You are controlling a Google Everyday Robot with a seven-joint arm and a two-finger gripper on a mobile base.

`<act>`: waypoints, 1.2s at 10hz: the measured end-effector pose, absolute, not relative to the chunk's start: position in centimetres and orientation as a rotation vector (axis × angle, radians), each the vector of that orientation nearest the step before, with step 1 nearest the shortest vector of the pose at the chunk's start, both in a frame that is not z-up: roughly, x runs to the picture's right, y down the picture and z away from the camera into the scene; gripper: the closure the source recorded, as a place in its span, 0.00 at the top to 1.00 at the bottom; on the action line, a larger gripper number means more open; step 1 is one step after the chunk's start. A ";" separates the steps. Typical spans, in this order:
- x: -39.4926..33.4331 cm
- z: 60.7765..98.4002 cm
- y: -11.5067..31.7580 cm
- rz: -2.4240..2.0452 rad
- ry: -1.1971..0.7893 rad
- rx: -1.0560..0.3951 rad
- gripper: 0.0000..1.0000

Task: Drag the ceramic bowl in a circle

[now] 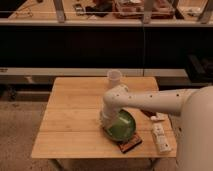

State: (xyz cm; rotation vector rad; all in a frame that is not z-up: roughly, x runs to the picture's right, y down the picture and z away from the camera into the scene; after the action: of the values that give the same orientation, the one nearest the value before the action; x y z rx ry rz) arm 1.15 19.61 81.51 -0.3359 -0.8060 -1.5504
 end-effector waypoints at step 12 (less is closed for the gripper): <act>-13.0 84.7 12.1 -1.751 -0.856 -0.130 0.18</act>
State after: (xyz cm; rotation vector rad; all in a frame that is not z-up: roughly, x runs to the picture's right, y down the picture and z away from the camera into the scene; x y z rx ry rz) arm -12.95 12.10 84.68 -0.1301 -0.8559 -1.7512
